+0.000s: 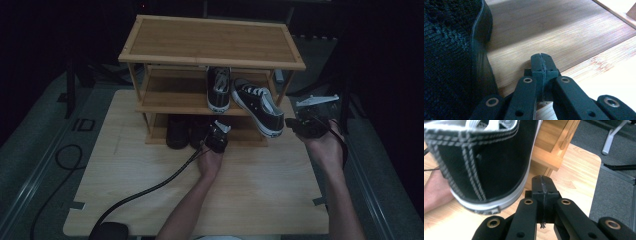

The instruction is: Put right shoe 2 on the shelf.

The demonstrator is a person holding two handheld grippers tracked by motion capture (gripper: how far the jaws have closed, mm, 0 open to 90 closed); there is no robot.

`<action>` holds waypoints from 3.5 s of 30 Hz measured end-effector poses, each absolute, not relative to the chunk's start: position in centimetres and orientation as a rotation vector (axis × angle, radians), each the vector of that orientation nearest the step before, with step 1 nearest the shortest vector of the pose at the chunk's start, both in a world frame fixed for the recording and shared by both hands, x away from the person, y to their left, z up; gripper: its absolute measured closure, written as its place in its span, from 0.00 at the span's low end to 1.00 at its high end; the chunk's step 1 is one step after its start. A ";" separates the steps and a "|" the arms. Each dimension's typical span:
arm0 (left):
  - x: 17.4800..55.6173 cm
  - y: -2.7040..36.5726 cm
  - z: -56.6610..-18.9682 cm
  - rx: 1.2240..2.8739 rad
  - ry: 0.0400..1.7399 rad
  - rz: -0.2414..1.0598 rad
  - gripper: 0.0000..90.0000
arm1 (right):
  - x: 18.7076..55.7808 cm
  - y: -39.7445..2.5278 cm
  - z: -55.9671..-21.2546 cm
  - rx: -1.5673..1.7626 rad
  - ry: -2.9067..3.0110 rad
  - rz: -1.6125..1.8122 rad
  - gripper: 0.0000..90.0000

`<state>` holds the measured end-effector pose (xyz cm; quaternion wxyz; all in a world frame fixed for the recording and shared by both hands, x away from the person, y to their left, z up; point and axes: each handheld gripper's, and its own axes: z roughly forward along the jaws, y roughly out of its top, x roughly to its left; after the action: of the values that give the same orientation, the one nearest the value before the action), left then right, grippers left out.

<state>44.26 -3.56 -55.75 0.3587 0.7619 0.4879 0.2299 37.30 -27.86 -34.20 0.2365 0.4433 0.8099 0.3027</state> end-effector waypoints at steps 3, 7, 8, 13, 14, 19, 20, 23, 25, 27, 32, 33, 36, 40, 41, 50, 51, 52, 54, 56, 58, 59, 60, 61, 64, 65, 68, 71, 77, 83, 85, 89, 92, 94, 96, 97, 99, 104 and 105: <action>44.3 -3.6 -55.8 1.966 1.258 0.594 1.00 | 36.8 -27.8 -34.5 1.207 2.232 0.824 1.00; 44.3 -3.6 -55.8 1.965 1.258 0.593 1.00 | 36.2 -27.7 -34.8 1.196 2.239 0.817 1.00; 44.3 -3.6 -55.8 1.965 1.259 0.594 1.00 | 36.0 -27.6 -34.9 1.191 2.241 0.821 1.00; 44.3 -3.6 -55.8 1.965 1.259 0.594 1.00 | 35.0 -27.5 -35.1 1.171 2.250 0.819 1.00; 44.3 -3.6 -55.8 1.965 1.258 0.594 1.00 | 34.8 -27.5 -35.1 1.165 2.252 0.819 1.00; 44.3 -3.6 -55.8 1.966 1.258 0.595 1.00 | 33.8 -27.5 -35.0 1.148 2.252 0.842 1.00; 44.3 -3.6 -55.8 1.966 1.258 0.595 1.00 | 33.7 -27.5 -35.0 1.142 2.256 0.851 1.00; 44.3 -3.6 -55.8 1.966 1.258 0.595 1.00 | 33.2 -27.4 -34.9 1.125 2.276 0.882 1.00; 44.3 -3.6 -55.8 1.966 1.258 0.595 1.00 | 32.9 -27.3 -34.9 1.119 2.291 0.911 1.00; 44.3 -3.6 -55.8 1.965 1.257 0.594 1.00 | 32.8 -27.3 -34.8 1.112 2.296 0.927 1.00; 44.3 -3.6 -55.8 1.966 1.258 0.595 1.00 | 32.8 -27.2 -34.9 1.105 2.305 0.936 1.00; 44.3 -3.6 -55.8 1.965 1.257 0.595 1.00 | 32.8 -27.2 -34.9 1.103 2.306 0.937 1.00; 44.3 -3.6 -55.8 1.966 1.257 0.596 1.00 | 32.8 -27.1 -34.9 1.100 2.304 0.939 1.00; 44.3 -3.6 -55.8 1.967 1.257 0.596 1.00 | 32.8 -26.8 -35.0 1.084 2.310 0.945 1.00; 44.3 -3.6 -55.8 1.968 1.256 0.595 1.00 | 32.8 -26.7 -34.9 1.077 2.313 0.945 1.00; 44.3 -3.6 -55.8 1.968 1.258 0.596 1.00 | 33.1 -25.1 -34.8 1.021 2.352 0.962 1.00; 44.3 -3.6 -55.7 1.969 1.259 0.597 1.00 | 33.2 -24.9 -34.8 1.019 2.354 0.963 1.00; 44.3 -3.6 -55.7 1.969 1.259 0.597 1.00 | 33.2 -24.8 -34.7 1.018 2.359 0.968 1.00; 44.3 -3.6 -55.8 1.968 1.257 0.595 1.00 | 33.3 -24.6 -34.7 1.008 2.365 0.969 1.00; 44.3 -3.6 -55.8 1.968 1.257 0.595 1.00 | 33.4 -24.4 -34.8 1.003 2.369 0.969 1.00; 44.3 -3.6 -55.7 1.968 1.255 0.592 1.00 | 33.5 -24.2 -34.8 1.001 2.375 0.972 1.00; 44.3 -3.6 -55.7 1.969 1.255 0.593 1.00 | 33.5 -24.1 -34.9 0.999 2.375 0.975 1.00; 44.3 -3.6 -55.7 1.969 1.255 0.592 1.00 | 33.5 -24.1 -34.9 0.997 2.377 0.976 1.00; 44.3 -3.6 -55.7 1.969 1.255 0.592 1.00 | 33.6 -24.1 -34.9 0.998 2.377 0.978 1.00; 44.3 -3.6 -55.8 1.968 1.257 0.596 1.00 | 33.7 -23.9 -34.9 1.000 2.374 0.980 1.00; 44.3 -3.6 -55.8 1.968 1.257 0.596 1.00 | 33.7 -23.9 -34.9 1.000 2.374 0.980 1.00; 44.3 -3.6 -55.8 1.968 1.257 0.596 1.00 | 34.0 -23.6 -34.9 1.000 2.373 0.981 1.00; 44.3 -3.6 -55.8 1.968 1.257 0.601 1.00 | 34.1 -23.5 -34.9 0.999 2.374 0.985 1.00; 44.3 -3.6 -55.8 1.968 1.258 0.598 1.00 | 34.6 -22.7 -35.1 0.993 2.382 0.996 1.00; 44.3 -3.6 -55.8 1.968 1.259 0.598 1.00 | 34.8 -22.3 -35.2 0.990 2.389 1.004 1.00; 44.3 -3.6 -55.8 1.967 1.258 0.596 1.00 | 35.0 -22.3 -35.2 0.997 2.384 1.008 1.00; 44.2 -3.6 -55.7 1.967 1.262 0.603 1.00 | 35.2 -22.1 -35.3 1.001 2.382 1.014 1.00; 44.2 -3.6 -55.7 1.969 1.263 0.602 1.00 | 35.3 -22.1 -35.3 0.999 2.384 1.013 1.00; 44.3 -3.5 -55.7 1.968 1.260 0.600 1.00 | 35.5 -22.0 -35.4 1.001 2.379 1.006 1.00; 44.2 -3.6 -55.7 1.967 1.260 0.602 1.00 | 35.6 -21.9 -35.4 1.001 2.378 1.006 1.00; 44.3 -3.6 -55.7 1.966 1.259 0.602 1.00 | 35.7 -21.9 -35.4 1.001 2.378 1.006 1.00; 44.3 -3.6 -55.8 1.965 1.259 0.603 1.00 | 35.8 -21.8 -35.5 1.001 2.379 1.003 1.00; 44.3 -3.6 -55.7 1.969 1.259 0.600 1.00 | 36.3 -21.6 -35.6 1.007 2.374 0.998 1.00; 44.3 -3.6 -55.7 1.970 1.258 0.600 1.00 | 36.4 -21.6 -35.6 1.010 2.374 0.996 1.00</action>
<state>44.26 -3.56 -55.74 0.3564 0.7628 0.4870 0.2322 36.38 -21.58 -35.59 0.1866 0.3589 0.8433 0.3539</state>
